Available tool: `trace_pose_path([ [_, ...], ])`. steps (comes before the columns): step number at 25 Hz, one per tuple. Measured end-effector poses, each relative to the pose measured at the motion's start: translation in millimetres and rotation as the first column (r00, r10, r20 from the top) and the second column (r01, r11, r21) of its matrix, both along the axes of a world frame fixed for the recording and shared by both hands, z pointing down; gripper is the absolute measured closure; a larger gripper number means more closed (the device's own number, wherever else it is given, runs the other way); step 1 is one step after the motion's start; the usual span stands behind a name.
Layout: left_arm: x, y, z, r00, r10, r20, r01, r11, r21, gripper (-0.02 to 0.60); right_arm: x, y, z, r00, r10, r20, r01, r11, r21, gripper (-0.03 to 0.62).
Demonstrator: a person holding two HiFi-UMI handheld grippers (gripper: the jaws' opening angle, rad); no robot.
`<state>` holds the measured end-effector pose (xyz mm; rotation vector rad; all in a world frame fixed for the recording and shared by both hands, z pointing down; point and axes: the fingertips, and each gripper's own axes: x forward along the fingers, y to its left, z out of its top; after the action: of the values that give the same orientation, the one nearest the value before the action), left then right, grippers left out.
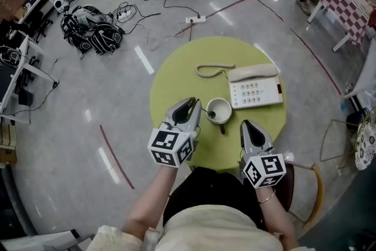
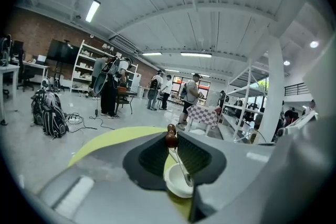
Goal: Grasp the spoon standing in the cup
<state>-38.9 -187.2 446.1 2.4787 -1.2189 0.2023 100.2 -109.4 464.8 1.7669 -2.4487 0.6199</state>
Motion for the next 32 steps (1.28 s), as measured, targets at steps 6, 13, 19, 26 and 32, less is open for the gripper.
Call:
trace_pose_path([
  [6,-19.6,17.5,-3.6,0.999,-0.046,0.001,0.046,0.999,0.009,0.525,-8.5,4.8,-9.9,0.999,-0.032,-0.007,0.032,0.999,0.032,0.594],
  [13,-38.1,37.2,0.4,0.996,-0.084,0.011,0.084,0.996,-0.001,0.525,-11.1,15.2,-12.1,0.999,-0.048,-0.012,0.049,0.998,0.038,0.594],
  [19,-47.6,52.0,2.0,0.994,-0.105,0.015,0.105,0.994,-0.005,0.525,-13.2,25.3,-14.6,0.998,-0.060,-0.021,0.061,0.997,0.042,0.594],
  [26,-50.2,71.3,5.0,0.994,-0.103,0.030,0.103,0.995,-0.004,0.525,-14.1,37.8,-18.5,0.998,-0.065,-0.028,0.066,0.996,0.055,0.594],
  [32,-49.1,84.8,6.5,0.994,-0.103,0.027,0.103,0.995,-0.011,0.525,-16.6,46.7,-21.1,0.995,-0.078,-0.058,0.082,0.995,0.057,0.595],
])
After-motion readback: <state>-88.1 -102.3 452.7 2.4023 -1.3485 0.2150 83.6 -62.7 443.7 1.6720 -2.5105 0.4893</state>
